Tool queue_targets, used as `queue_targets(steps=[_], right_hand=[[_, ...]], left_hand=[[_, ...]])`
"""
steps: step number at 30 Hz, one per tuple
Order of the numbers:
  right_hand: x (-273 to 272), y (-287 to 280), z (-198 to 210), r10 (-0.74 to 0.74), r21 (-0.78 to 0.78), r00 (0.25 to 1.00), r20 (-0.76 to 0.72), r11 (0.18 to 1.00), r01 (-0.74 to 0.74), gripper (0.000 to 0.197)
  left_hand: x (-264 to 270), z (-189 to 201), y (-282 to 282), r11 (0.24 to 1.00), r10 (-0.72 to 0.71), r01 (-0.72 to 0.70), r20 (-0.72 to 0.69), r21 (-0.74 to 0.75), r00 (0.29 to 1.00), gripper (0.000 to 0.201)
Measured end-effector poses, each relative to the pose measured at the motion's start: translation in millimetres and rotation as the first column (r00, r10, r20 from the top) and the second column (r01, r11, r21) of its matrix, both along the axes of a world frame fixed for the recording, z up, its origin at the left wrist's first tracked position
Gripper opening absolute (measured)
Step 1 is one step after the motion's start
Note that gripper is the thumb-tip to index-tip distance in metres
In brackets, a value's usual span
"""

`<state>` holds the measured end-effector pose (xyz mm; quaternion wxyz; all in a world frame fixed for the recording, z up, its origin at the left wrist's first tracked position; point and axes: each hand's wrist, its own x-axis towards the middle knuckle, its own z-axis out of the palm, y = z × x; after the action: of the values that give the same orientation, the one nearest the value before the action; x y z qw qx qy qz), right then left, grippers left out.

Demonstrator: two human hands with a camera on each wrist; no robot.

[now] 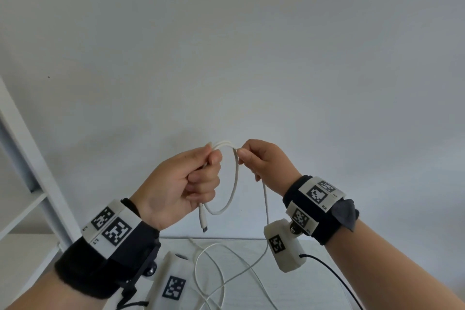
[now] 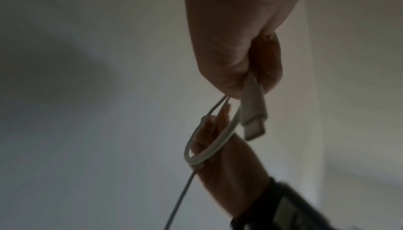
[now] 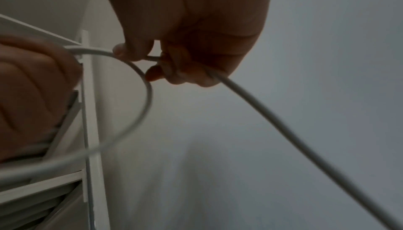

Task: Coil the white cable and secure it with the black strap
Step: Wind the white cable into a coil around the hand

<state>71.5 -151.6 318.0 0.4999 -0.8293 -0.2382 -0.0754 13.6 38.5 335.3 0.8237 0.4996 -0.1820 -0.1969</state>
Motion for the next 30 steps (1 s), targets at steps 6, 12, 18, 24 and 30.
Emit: queue_targets(steps=[6,12,18,24,30], right_hand=[[7.6,-8.2,-29.5,0.066,0.042,0.985,-0.162,0.997,-0.060,0.032],[8.5,-11.3,-59.9,0.094,0.120,0.949,-0.302,0.991,-0.060,0.021],[6.9,-18.0,-94.0,0.048,0.064,0.918,-0.393,0.998,-0.025,0.014],[-0.8,-26.2,-115.2,0.002,0.019,0.908,-0.419,1.000,0.007,0.014],[-3.3,-34.0,-118.9,-0.127,0.015,0.908,-0.399,0.989,0.146,0.017]], left_hand=[[11.9,20.3,6.6,0.980,0.011,-0.011,-0.001,-0.199,1.000,0.034],[30.8,30.4,15.8,0.953,0.091,-0.086,0.003,-0.291,0.996,0.031],[42.9,38.2,28.4,0.925,0.180,-0.172,-0.008,-0.339,0.984,0.032],[48.2,49.1,46.5,0.921,0.233,-0.212,0.027,-0.327,0.972,0.034],[45.1,41.3,46.3,0.936,0.295,-0.277,0.058,-0.217,0.954,0.031]])
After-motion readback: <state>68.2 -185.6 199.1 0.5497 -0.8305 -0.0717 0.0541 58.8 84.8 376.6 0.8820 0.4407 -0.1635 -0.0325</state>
